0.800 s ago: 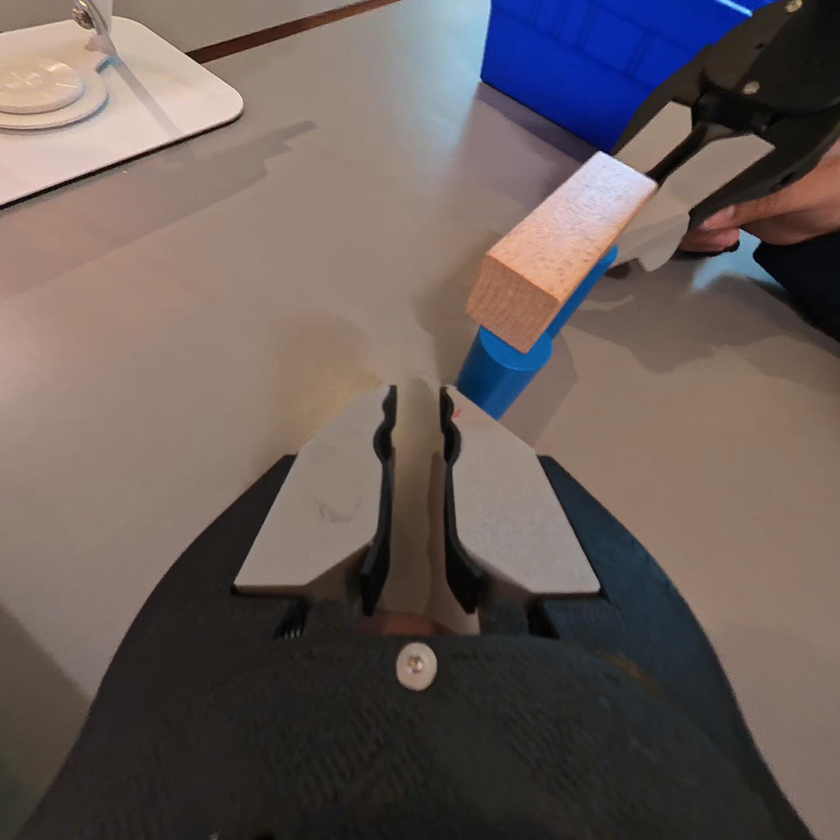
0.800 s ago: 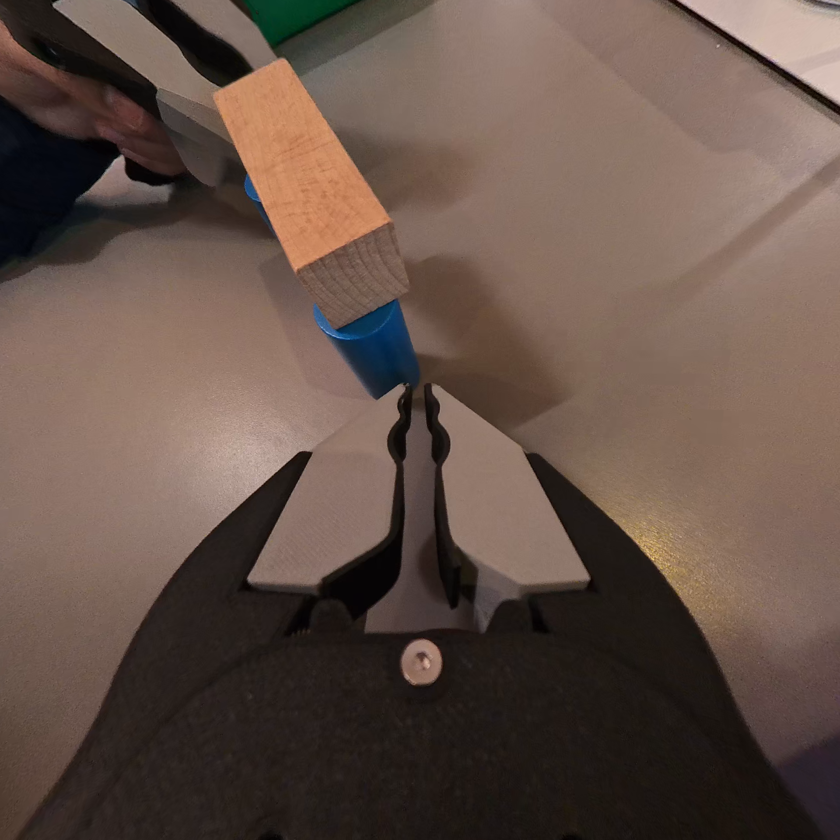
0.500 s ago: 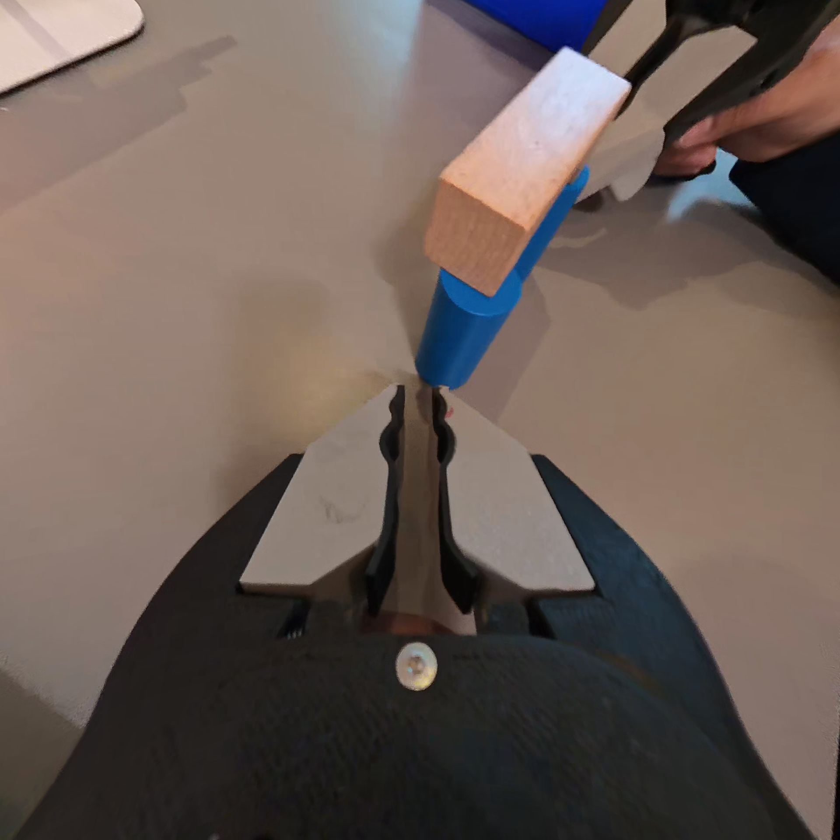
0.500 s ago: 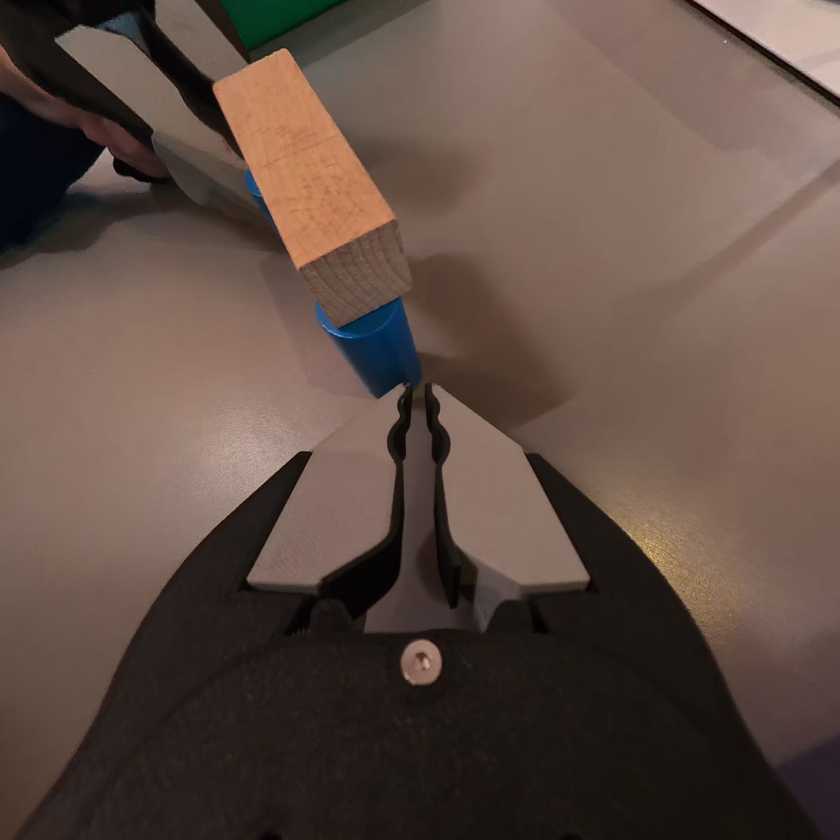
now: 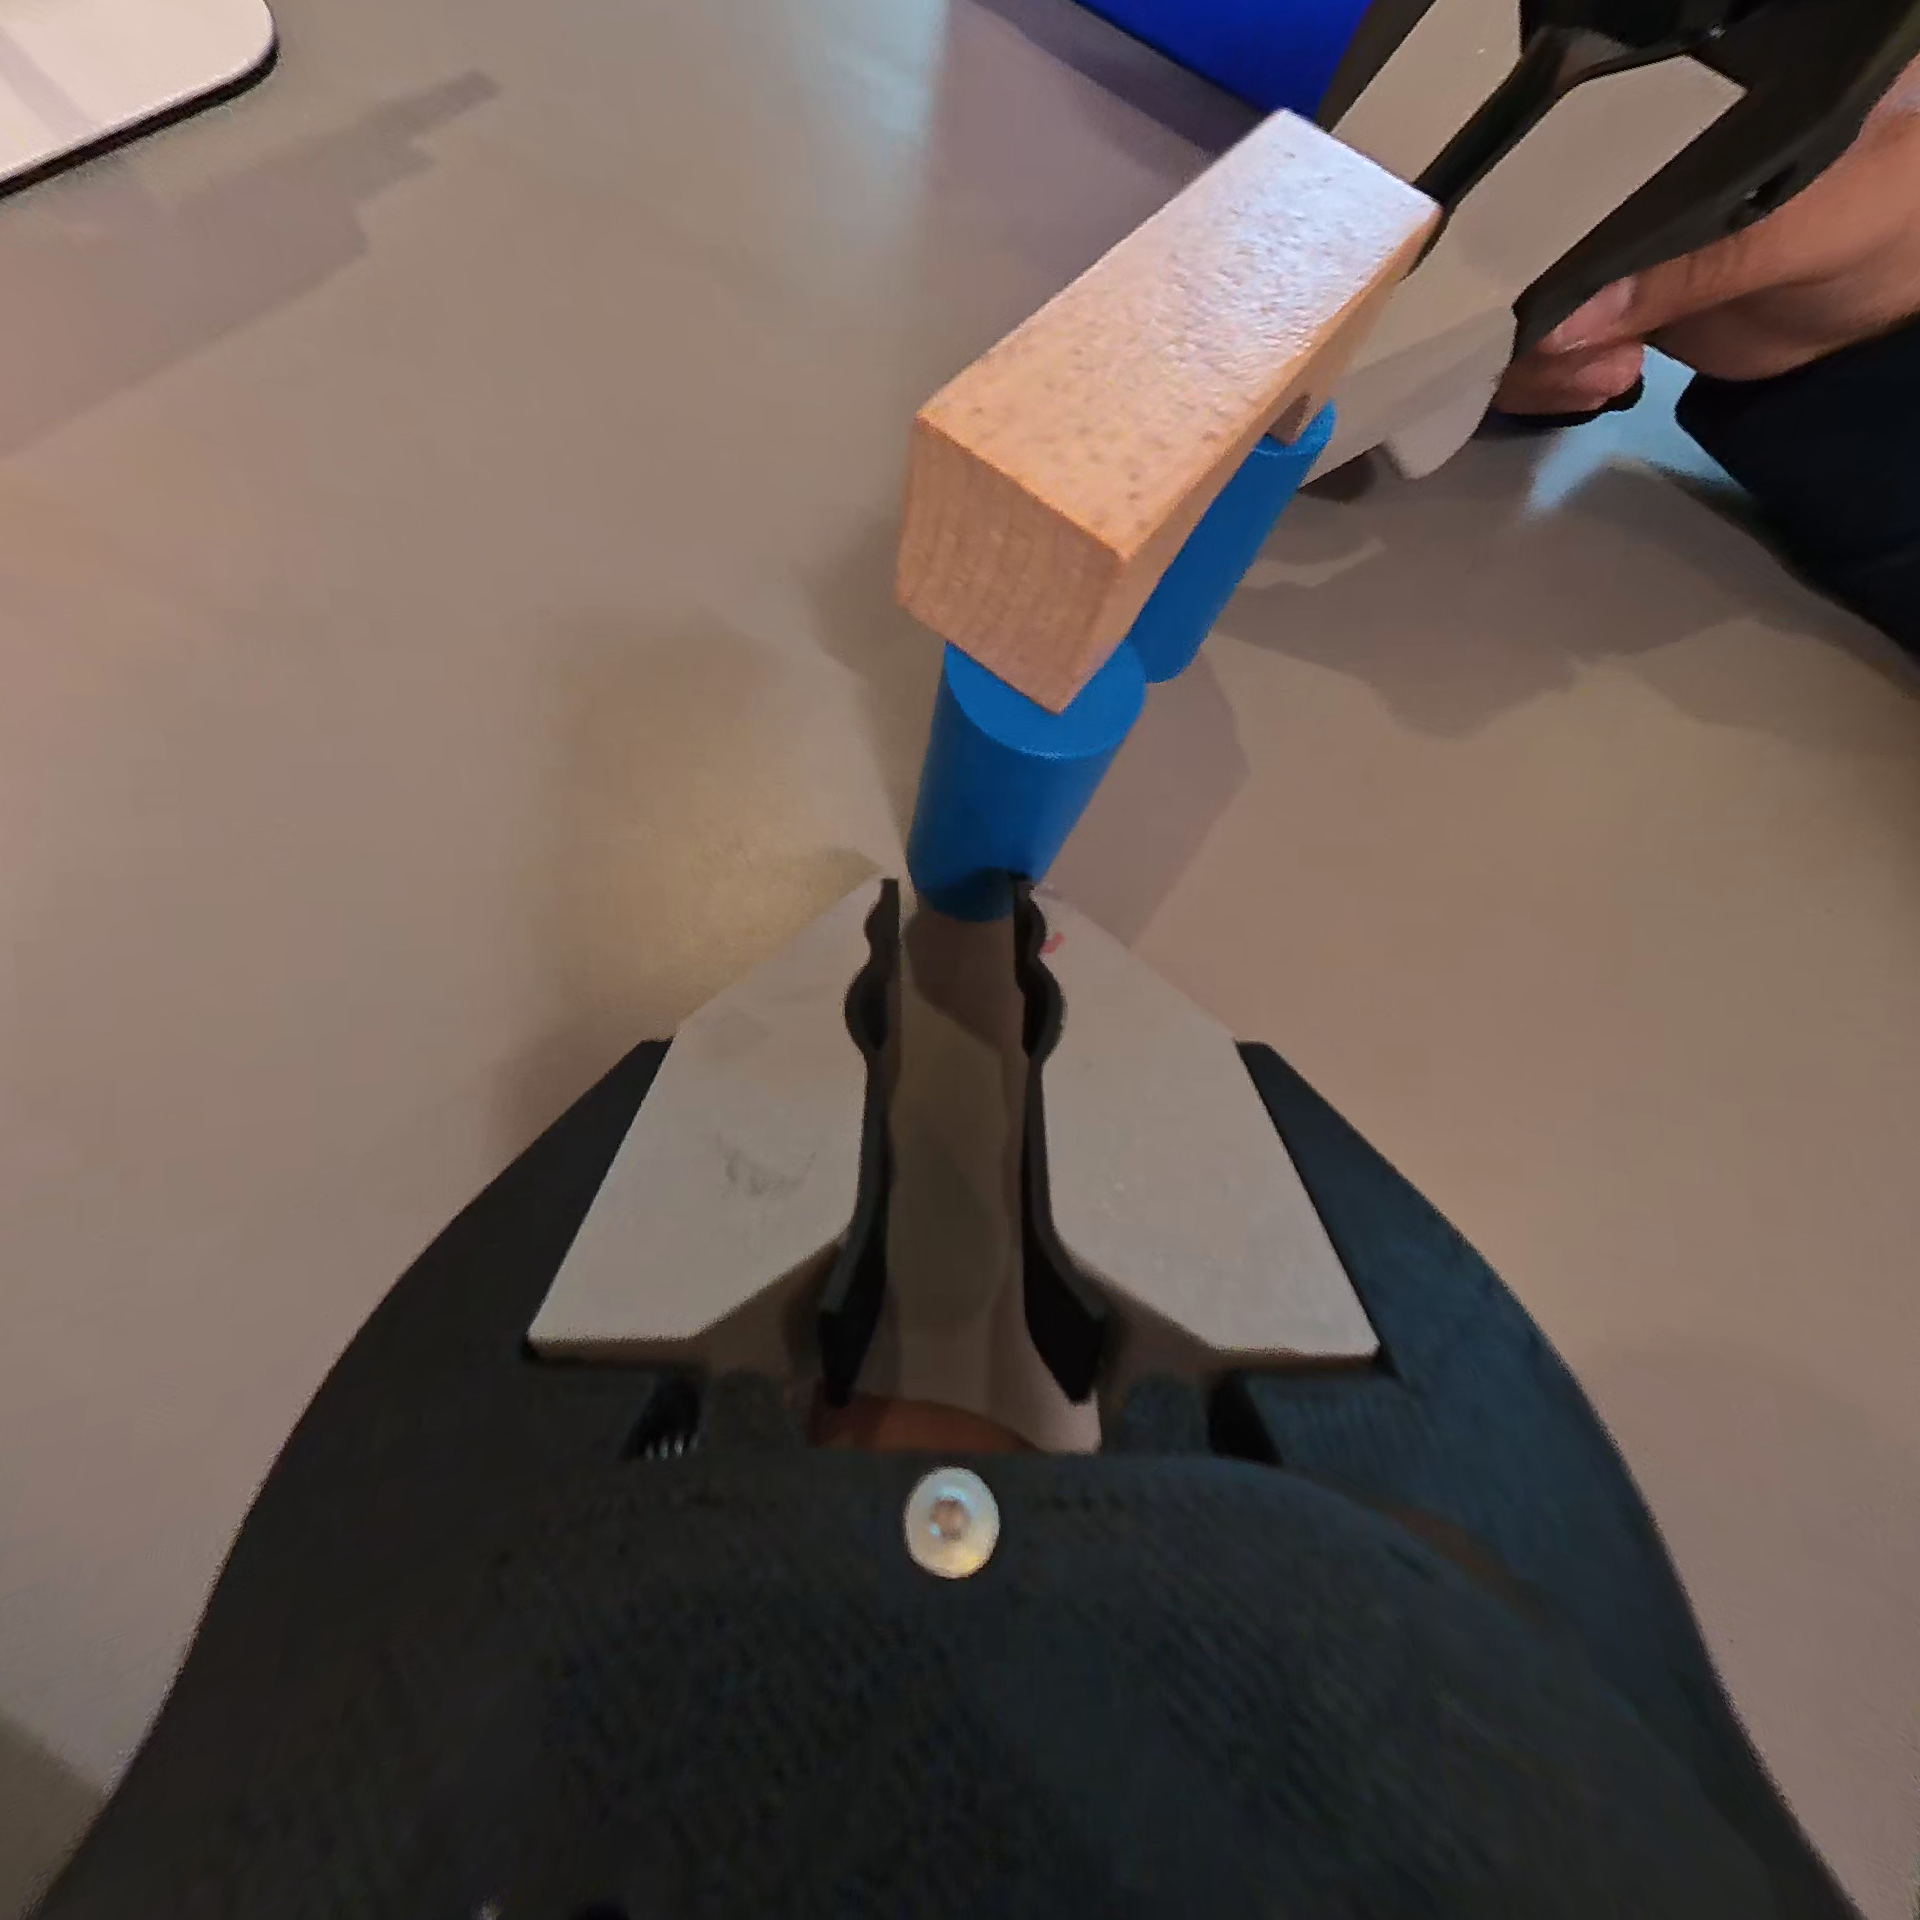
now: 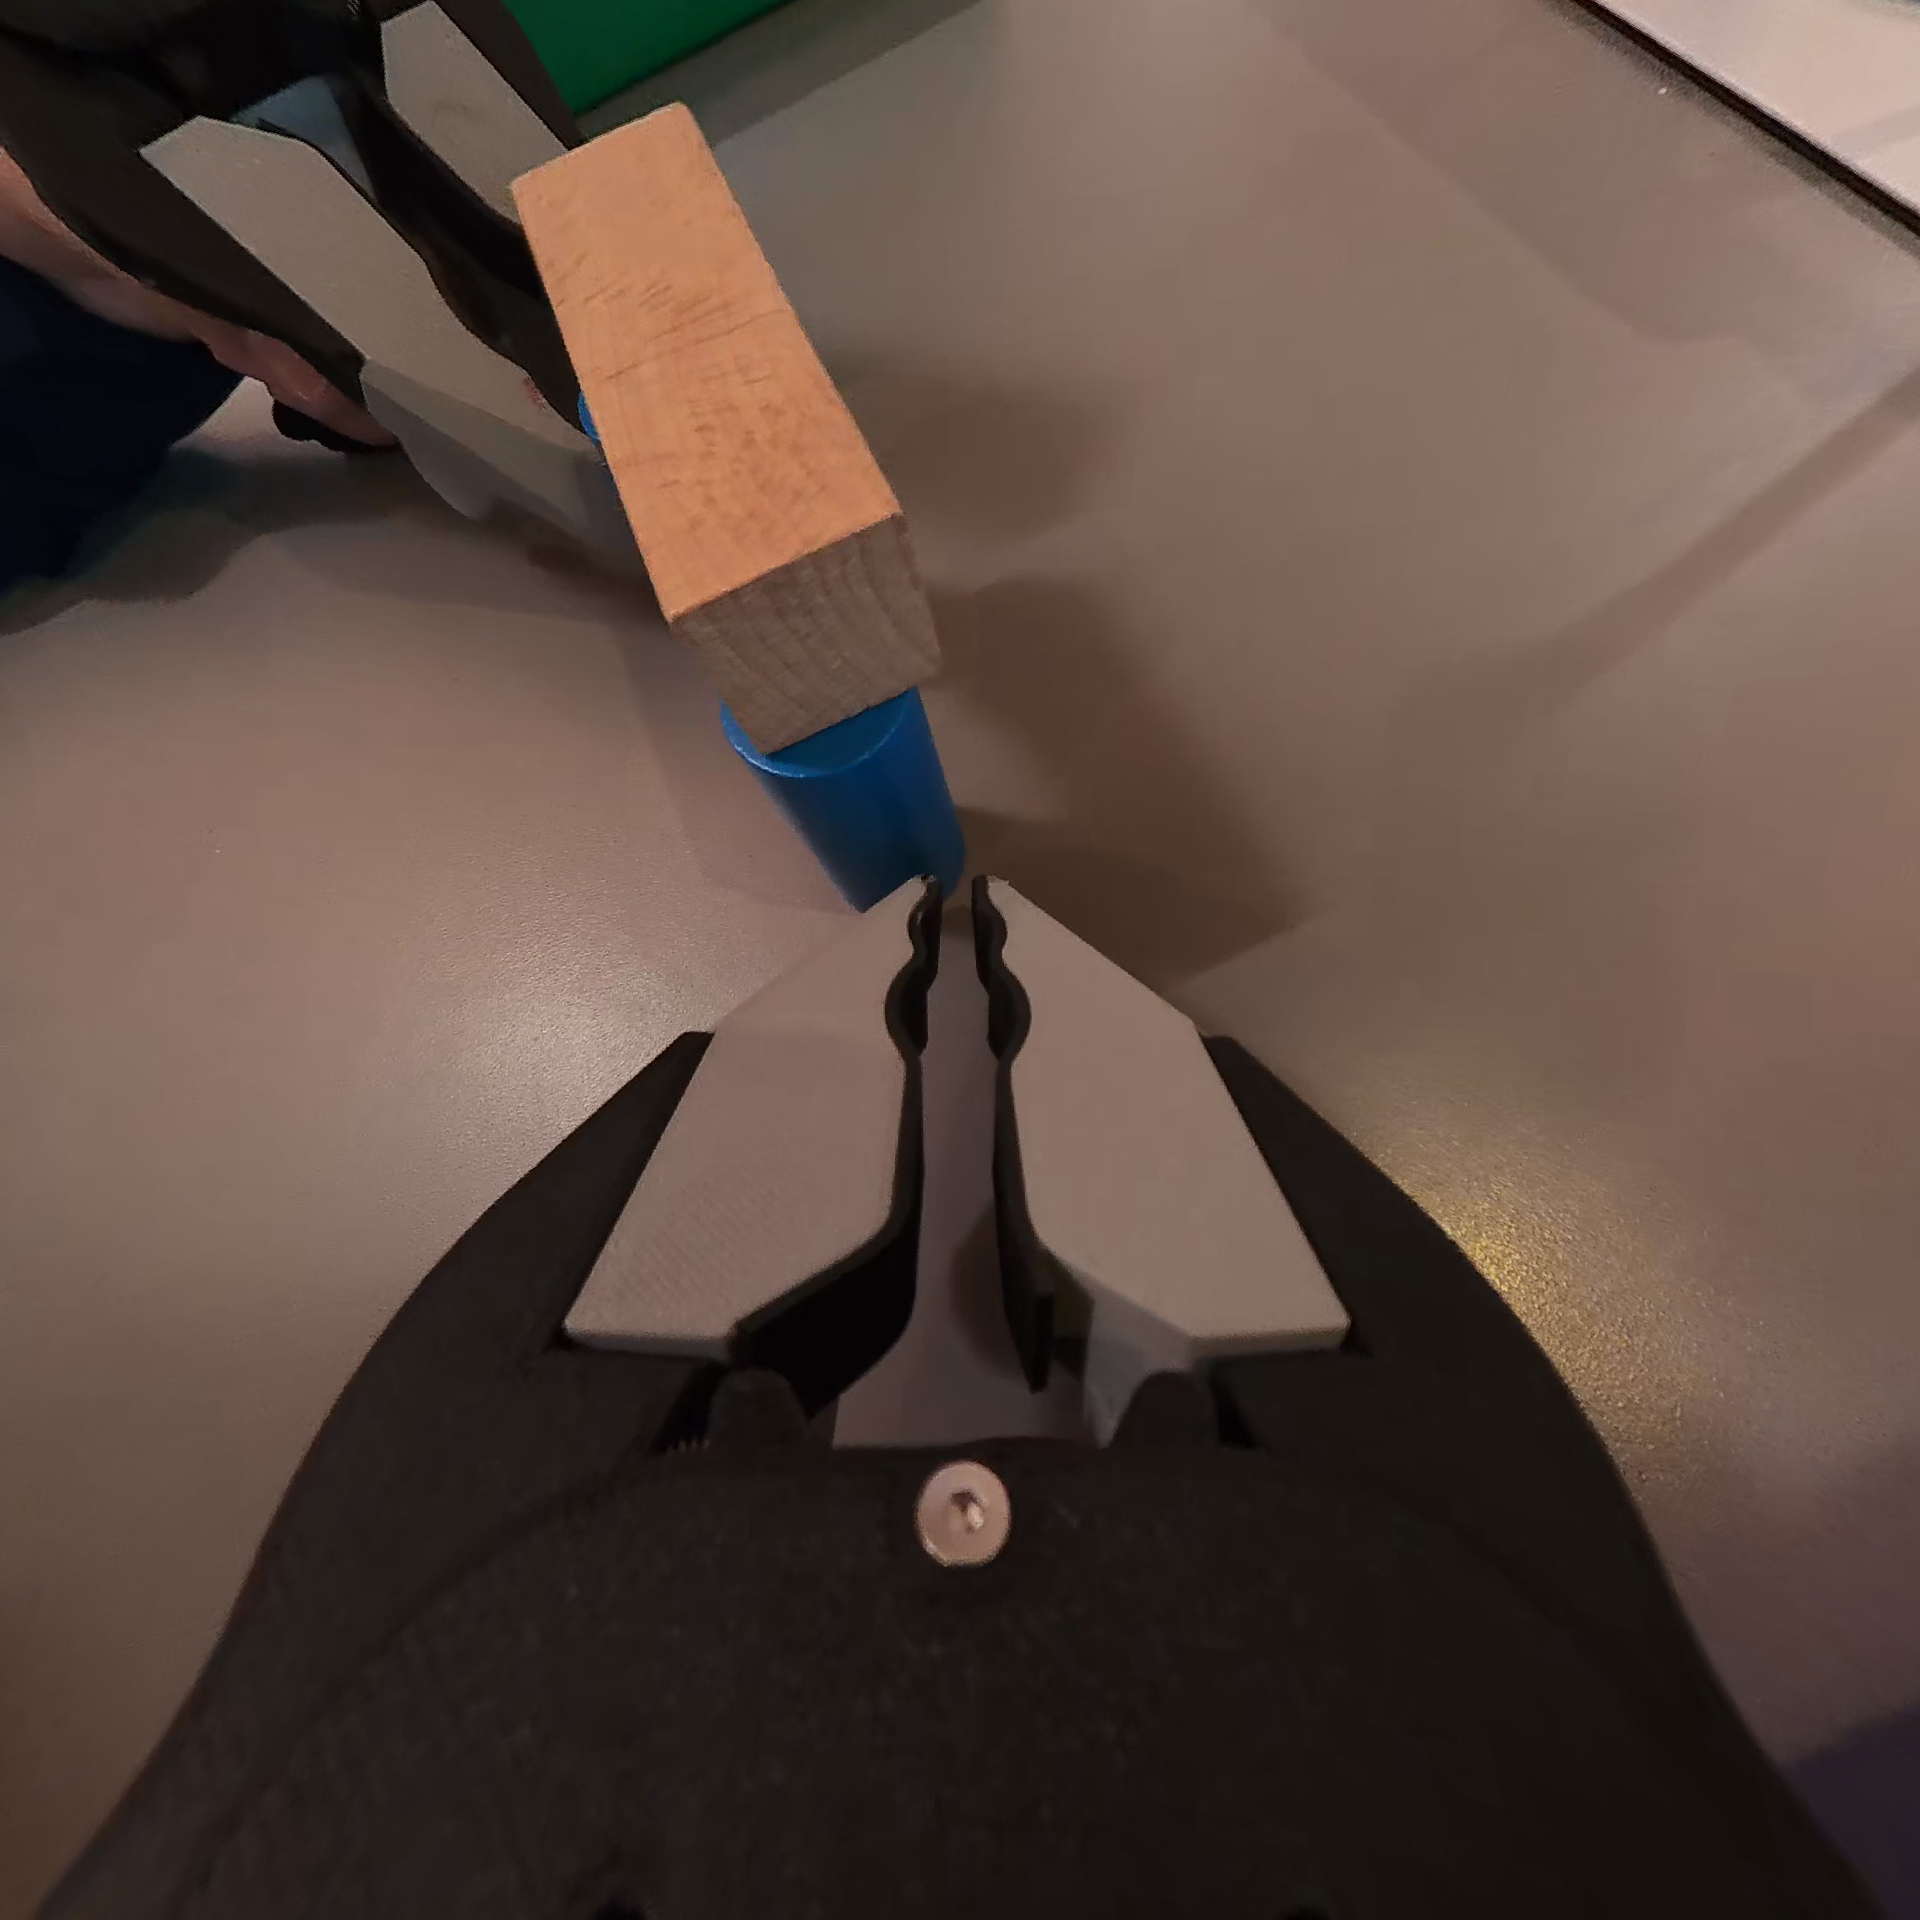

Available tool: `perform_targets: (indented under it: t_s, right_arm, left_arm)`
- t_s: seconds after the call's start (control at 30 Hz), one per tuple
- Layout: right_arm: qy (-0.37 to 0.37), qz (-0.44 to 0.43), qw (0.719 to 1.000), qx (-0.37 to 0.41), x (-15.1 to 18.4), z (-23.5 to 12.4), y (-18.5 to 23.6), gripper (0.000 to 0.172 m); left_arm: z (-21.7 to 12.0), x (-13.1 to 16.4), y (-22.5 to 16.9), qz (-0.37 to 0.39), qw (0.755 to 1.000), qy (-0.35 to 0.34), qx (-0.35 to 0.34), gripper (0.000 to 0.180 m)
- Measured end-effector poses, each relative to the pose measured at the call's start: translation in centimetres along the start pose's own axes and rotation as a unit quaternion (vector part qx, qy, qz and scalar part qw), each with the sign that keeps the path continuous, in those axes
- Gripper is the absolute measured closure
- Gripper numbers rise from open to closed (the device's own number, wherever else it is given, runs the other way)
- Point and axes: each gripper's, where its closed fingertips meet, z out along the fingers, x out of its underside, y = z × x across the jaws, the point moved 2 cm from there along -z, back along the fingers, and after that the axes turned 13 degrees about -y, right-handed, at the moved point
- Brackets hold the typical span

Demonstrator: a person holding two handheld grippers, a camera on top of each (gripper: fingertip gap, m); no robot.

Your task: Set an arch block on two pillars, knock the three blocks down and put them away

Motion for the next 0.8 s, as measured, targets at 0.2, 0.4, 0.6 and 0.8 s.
perform_targets:
  t_s: [0.2,0.4,0.6,0.8]
  right_arm:
    - [0.001,-0.002,1.0,0.003,0.0,-0.1,-0.1,0.169]
    - [-0.046,0.004,0.999,0.023,-1.6,-1.0,-0.8,0.168]
    - [-0.053,0.0,0.998,0.031,-1.9,-1.1,-1.0,0.166]
    - [-0.045,-0.003,0.999,0.03,-1.6,-0.8,-0.9,0.166]
  left_arm:
    - [-0.3,0.1,0.0,-0.001,1.0,-0.001,0.006,0.162]
    - [-0.1,0.6,-0.9,0.01,0.999,0.019,0.028,0.161]
    - [0.3,0.7,-0.8,0.004,1.0,0.025,0.018,0.165]
    - [0.4,0.7,-0.6,0.004,1.0,0.026,0.01,0.166]
